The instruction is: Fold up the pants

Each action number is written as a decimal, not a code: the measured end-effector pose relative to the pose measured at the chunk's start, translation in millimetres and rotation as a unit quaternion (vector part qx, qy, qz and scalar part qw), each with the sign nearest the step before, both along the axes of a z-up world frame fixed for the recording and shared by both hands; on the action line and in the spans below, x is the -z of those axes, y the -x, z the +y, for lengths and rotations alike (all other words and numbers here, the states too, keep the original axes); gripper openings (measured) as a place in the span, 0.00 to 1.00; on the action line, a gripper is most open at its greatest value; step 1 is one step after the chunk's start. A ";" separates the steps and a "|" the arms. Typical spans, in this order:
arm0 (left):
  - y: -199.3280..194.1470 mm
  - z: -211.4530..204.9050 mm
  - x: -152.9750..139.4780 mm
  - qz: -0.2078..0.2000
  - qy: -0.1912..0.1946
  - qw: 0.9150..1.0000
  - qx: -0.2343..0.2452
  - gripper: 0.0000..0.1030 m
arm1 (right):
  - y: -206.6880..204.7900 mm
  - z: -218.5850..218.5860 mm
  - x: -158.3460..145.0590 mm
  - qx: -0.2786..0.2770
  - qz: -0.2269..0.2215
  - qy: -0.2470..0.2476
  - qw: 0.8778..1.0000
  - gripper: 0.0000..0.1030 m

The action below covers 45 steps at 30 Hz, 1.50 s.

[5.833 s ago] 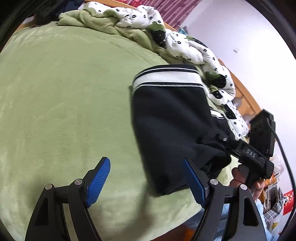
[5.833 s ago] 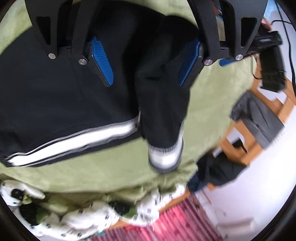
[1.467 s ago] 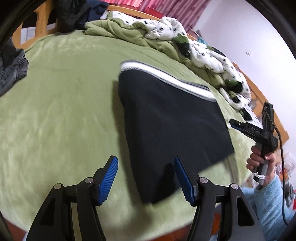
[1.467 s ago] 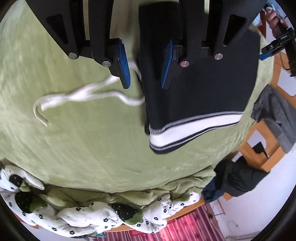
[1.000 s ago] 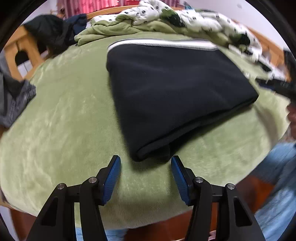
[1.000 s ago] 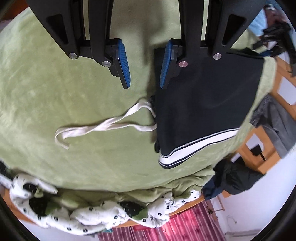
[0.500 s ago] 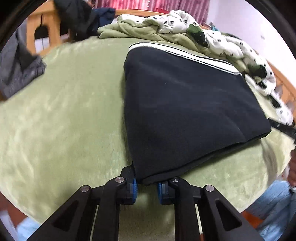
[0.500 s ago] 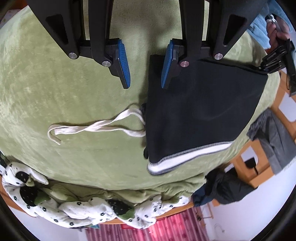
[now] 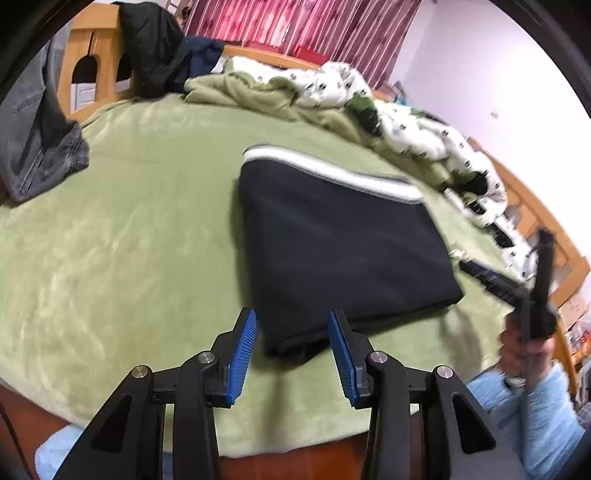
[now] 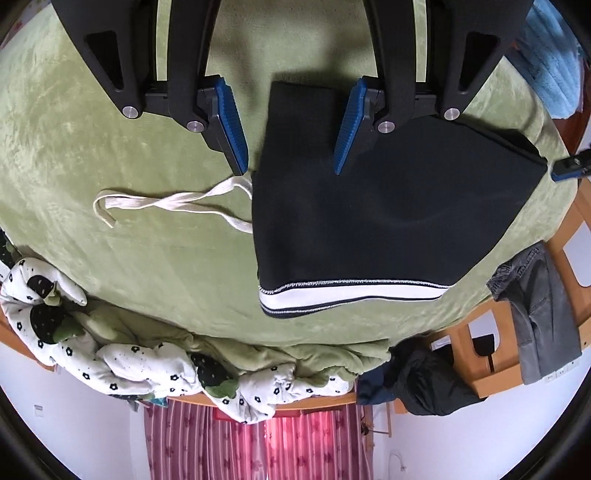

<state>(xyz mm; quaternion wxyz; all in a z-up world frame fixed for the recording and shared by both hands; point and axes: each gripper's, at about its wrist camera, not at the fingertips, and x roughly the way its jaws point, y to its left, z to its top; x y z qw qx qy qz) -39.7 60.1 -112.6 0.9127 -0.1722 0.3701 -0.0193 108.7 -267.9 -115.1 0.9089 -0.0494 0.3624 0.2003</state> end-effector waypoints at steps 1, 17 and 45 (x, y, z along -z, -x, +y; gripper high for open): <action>-3.3 -0.8 -3.8 -0.006 0.008 1.000 0.008 0.44 | -1.2 0.2 1.1 0.002 0.002 -0.001 1.000 0.46; -73.6 -37.5 35.5 0.050 -0.079 0.996 -0.004 0.52 | -16.8 5.2 39.6 -0.010 0.053 -0.014 0.998 0.51; -256.8 -28.4 22.5 0.027 -0.144 0.989 0.022 0.53 | -165.0 114.0 13.4 -0.086 -0.014 0.061 0.994 0.53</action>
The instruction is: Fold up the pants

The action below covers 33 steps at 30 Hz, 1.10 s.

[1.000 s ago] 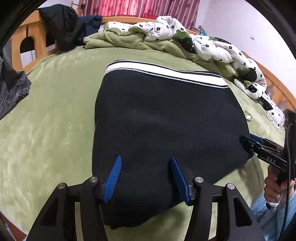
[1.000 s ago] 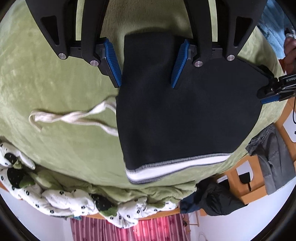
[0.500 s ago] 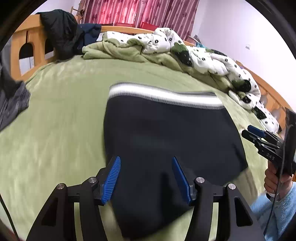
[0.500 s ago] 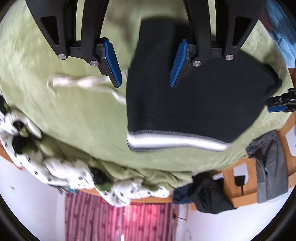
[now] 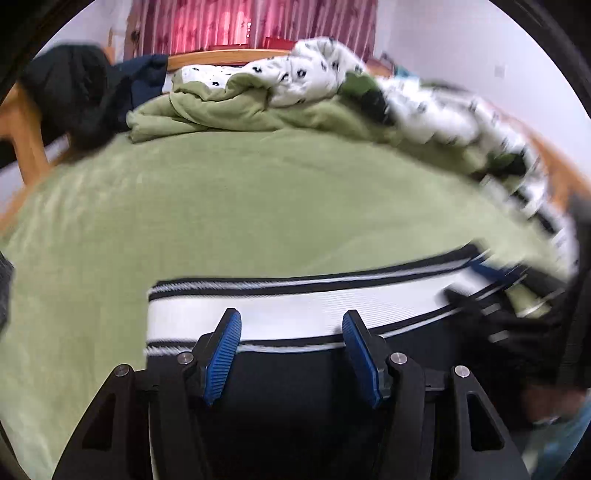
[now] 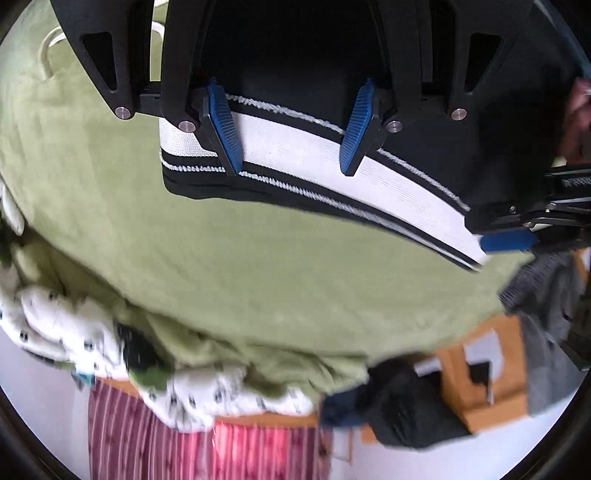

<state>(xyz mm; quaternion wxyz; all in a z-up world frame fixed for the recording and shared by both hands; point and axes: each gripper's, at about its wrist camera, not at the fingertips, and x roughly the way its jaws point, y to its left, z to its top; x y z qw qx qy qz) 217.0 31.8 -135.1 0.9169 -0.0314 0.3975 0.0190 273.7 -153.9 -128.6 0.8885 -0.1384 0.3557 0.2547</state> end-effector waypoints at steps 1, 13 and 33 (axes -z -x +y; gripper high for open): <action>-1.6 0.8 10.4 0.005 -0.011 1.000 -0.003 0.53 | 1.3 2.3 1.9 -0.008 -0.009 0.008 1.000 0.53; 13.1 11.4 5.8 0.026 0.003 1.000 0.007 0.54 | 8.4 2.6 2.7 -0.003 -0.014 0.032 0.999 0.53; 204.0 -5.1 8.1 0.048 0.047 0.997 0.035 0.57 | 168.8 -108.8 20.7 0.044 0.058 -0.010 0.997 0.52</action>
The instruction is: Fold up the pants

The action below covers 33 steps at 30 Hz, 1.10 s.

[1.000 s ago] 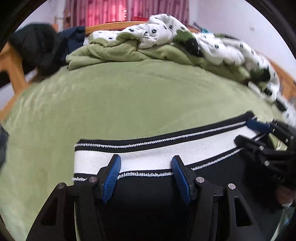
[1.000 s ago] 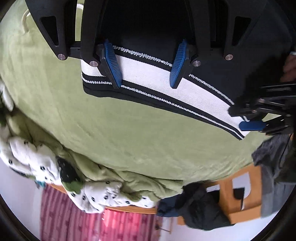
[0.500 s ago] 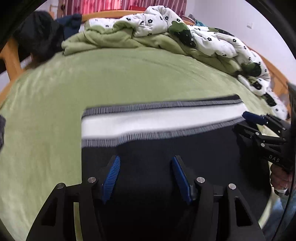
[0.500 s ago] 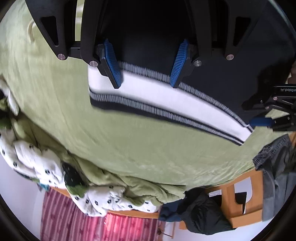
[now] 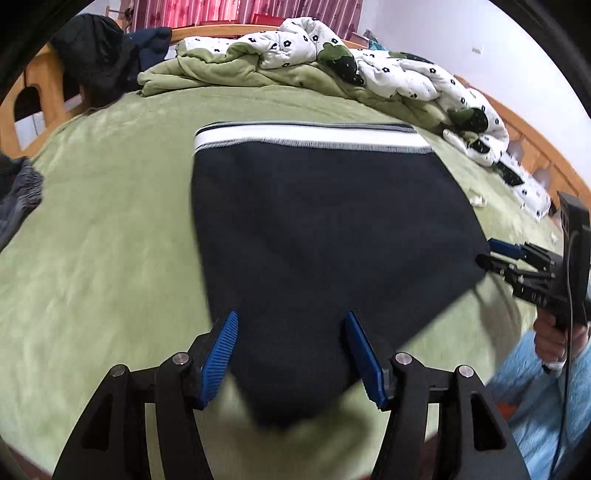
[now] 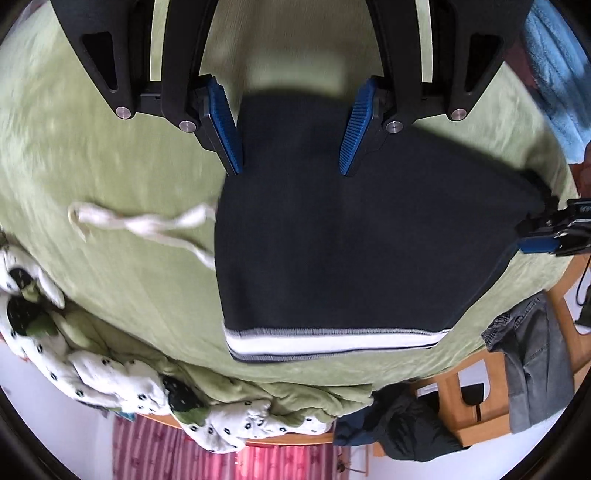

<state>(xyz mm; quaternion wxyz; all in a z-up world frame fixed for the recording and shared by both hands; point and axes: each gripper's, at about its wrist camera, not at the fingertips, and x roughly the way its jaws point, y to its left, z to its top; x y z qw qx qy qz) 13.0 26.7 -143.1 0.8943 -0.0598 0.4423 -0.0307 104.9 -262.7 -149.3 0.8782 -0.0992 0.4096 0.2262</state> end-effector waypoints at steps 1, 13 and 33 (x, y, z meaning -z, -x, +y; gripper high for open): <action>8.0 -0.7 0.3 0.002 -0.007 1.000 0.001 0.57 | 3.9 -2.8 2.0 0.003 0.002 -0.002 1.000 0.52; 47.4 -21.9 15.9 0.030 -0.148 0.989 0.011 0.57 | 21.1 -8.0 -7.6 0.012 -0.019 -0.010 1.000 0.52; 40.0 -3.0 31.4 -0.009 -0.035 0.998 -0.054 0.17 | 15.1 -2.3 7.9 0.015 0.001 0.002 1.000 0.52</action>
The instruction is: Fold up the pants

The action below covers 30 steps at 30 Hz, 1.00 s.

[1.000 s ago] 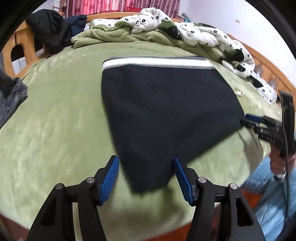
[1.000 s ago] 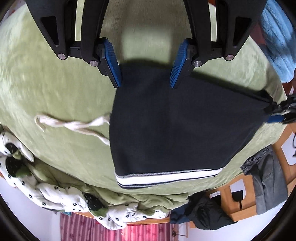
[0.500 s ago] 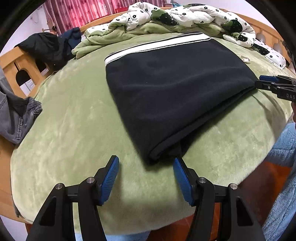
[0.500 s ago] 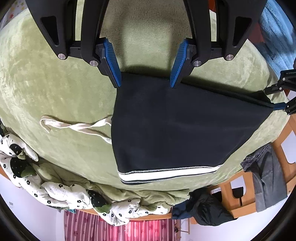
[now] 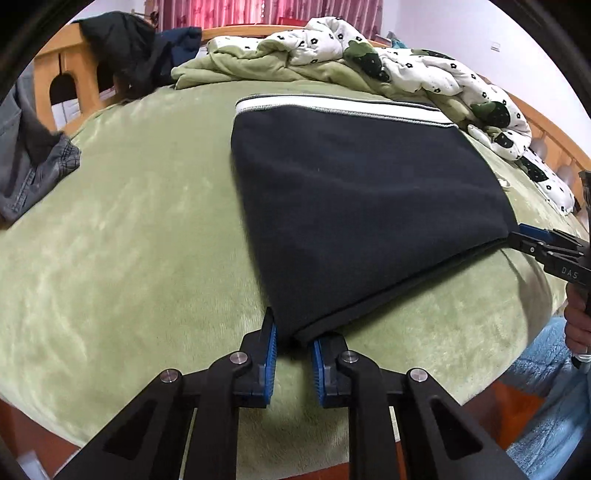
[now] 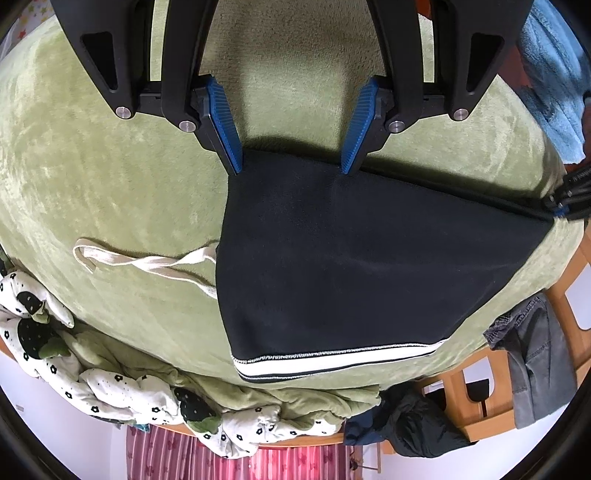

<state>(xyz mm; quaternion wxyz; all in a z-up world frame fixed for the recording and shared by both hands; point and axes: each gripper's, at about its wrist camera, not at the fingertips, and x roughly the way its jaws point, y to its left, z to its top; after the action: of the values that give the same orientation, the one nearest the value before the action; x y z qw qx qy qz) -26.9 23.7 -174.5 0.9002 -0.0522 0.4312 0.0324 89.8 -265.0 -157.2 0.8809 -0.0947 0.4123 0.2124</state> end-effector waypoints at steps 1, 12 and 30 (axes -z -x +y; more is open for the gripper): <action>0.8 -1.7 -0.8 0.003 -0.005 1.000 0.002 0.19 | 0.0 0.4 0.0 -0.001 -0.001 0.002 1.000 0.52; 41.7 22.6 -37.2 -0.039 0.020 0.999 -0.006 0.38 | 4.9 -11.2 -24.4 -0.021 -0.036 -0.053 0.998 0.52; -68.5 7.0 -53.2 -0.064 0.028 0.997 0.030 0.44 | -60.7 -7.0 -46.6 -0.003 -0.038 -0.043 0.998 0.54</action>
<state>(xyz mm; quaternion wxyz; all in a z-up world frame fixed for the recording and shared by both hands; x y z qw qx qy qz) 41.6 30.7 -121.3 0.9246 -0.0668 0.3749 -0.0101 150.5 -272.0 -110.5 0.8987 -0.0664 0.3685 0.2285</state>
